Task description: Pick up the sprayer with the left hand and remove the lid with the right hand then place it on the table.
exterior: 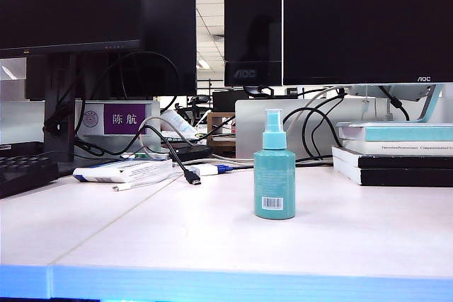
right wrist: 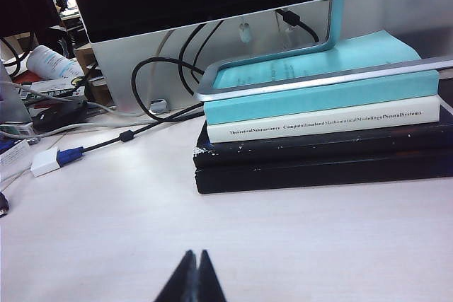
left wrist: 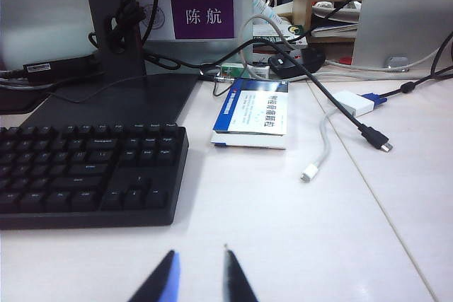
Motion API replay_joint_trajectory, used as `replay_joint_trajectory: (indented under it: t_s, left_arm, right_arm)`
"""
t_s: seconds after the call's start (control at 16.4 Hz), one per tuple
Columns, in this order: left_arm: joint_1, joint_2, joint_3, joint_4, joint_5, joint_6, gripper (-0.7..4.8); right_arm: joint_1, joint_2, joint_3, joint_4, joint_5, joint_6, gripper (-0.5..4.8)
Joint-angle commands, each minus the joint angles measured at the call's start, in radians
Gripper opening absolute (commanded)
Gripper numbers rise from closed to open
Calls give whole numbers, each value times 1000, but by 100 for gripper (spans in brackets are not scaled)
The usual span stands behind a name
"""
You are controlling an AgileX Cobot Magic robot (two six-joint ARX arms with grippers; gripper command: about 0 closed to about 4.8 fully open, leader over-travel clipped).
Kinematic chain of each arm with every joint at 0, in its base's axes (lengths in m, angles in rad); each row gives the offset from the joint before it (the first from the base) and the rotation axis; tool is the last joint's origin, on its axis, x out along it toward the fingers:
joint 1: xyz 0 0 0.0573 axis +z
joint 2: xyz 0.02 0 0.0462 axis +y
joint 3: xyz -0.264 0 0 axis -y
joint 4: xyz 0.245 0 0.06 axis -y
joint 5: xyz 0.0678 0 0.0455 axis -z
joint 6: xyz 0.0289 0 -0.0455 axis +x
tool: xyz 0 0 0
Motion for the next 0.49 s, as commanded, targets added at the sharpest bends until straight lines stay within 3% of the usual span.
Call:
replay_joint_trajectory:
  t_s: [0.06, 0.24, 0.43, 0.49]
  left_arm:
    - [0, -3, 1, 10, 0, 0, 93]
    - [0, -3, 1, 11, 6, -8, 93]
    - [0, -3, 1, 51, 73, -13, 94]
    - [0, -3, 2, 86, 73, -51, 94]
  right_arm:
    - [0, -1, -4, 23, 2, 3, -1]
    - [0, -1, -4, 23, 2, 3, -1]
    - [0, -1, -4, 23, 0, 4, -1]
    - [0, -1, -4, 24, 0, 8, -1]
